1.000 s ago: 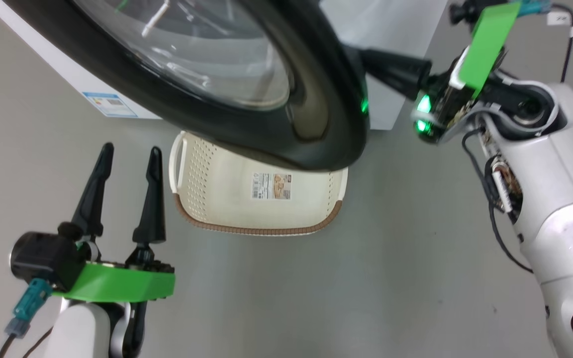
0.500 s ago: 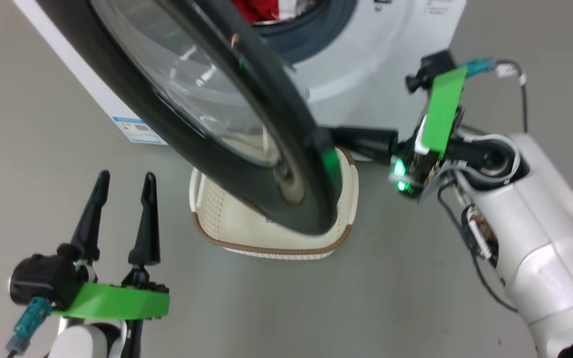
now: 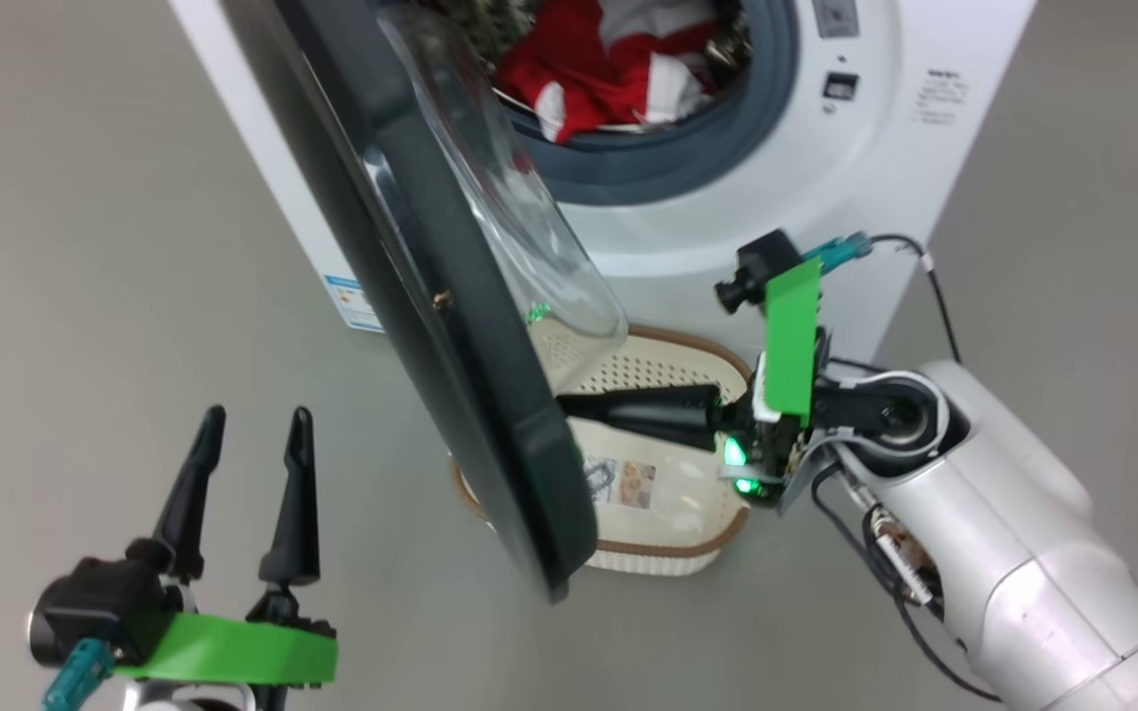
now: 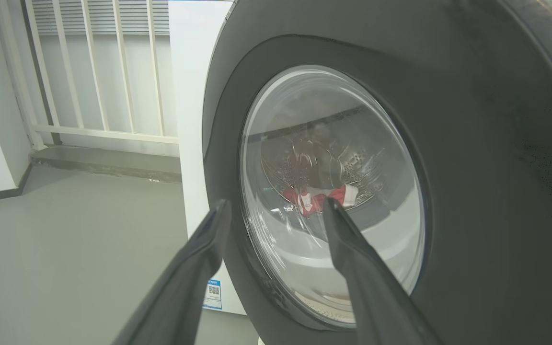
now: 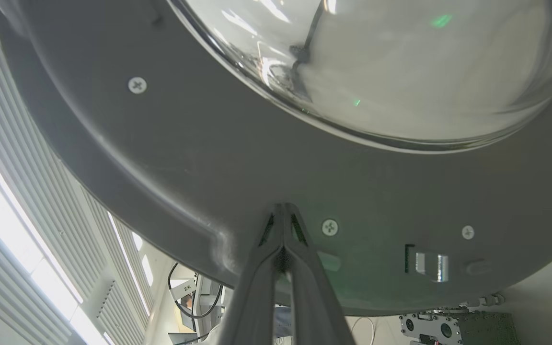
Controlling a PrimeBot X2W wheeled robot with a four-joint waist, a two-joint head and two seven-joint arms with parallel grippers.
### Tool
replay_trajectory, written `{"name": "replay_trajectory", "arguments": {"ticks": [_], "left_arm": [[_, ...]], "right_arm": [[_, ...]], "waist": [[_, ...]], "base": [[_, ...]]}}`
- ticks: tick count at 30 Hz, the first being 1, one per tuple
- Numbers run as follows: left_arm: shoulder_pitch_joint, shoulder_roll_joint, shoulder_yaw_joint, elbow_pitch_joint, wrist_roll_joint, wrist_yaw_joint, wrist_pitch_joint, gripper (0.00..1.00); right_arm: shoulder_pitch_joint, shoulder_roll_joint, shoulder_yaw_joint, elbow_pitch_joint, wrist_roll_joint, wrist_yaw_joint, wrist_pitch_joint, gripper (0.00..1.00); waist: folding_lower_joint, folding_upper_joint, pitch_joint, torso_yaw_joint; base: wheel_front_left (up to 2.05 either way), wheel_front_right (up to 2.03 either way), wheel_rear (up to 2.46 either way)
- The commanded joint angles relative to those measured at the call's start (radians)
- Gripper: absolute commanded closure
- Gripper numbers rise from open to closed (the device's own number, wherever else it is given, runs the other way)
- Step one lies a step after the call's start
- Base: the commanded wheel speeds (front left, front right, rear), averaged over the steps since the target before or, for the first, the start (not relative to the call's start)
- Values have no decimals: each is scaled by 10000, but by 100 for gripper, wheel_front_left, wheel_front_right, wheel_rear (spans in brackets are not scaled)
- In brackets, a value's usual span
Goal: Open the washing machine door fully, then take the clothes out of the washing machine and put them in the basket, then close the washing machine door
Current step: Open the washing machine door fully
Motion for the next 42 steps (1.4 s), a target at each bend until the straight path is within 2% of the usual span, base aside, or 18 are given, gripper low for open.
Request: {"name": "replay_trajectory", "arguments": {"ticks": [1,18,25,30,31,32,33,34,35,42], "left_arm": [[62,244,278,-223,-87,90,-48,0],[367,244,-68,-145,-118,221,-48,0],[405,244,-108,-102,-129,247,-48,0],[517,244,-7,-90,-114,282,-48,0],[552,244,26,-83,-113,280,-48,0],[586,244,56,-76,-111,277,-48,0],[614,244,73,-69,-115,271,-48,0],[635,244,86,-61,-125,265,-48,0],[653,244,95,-51,-133,261,-48,0],[776,244,153,-50,-127,249,-48,0]], "right_arm": [[149,311,268,-266,244,77,-31,100],[94,311,1479,-19,1351,77,-981,100],[56,311,1712,39,1531,77,-1173,100],[161,311,1534,86,1182,77,-1606,100],[201,311,1427,60,1005,77,-1782,95],[267,311,1280,18,827,77,-1981,67],[332,287,1134,-50,561,77,-2217,56],[409,207,1040,-147,203,77,-2473,16],[534,131,946,-299,-106,77,-2673,0],[1656,-654,457,-1945,-2504,77,-4692,0]], "waist": [[0,-1,-462,460],[0,-1,-815,1708],[0,-1,-841,1832],[0,-1,-923,1692],[0,-1,-940,1644],[0,-1,-959,1599],[0,-1,-962,1570],[0,-1,-969,1540],[0,-1,-983,1512],[0,-1,-1107,1331]], "base": [[0,0,0],[0,0,0],[0,0,0],[0,0,0],[0,0,0],[0,0,0],[0,0,0],[0,0,0],[0,0,0],[0,0,0]]}}
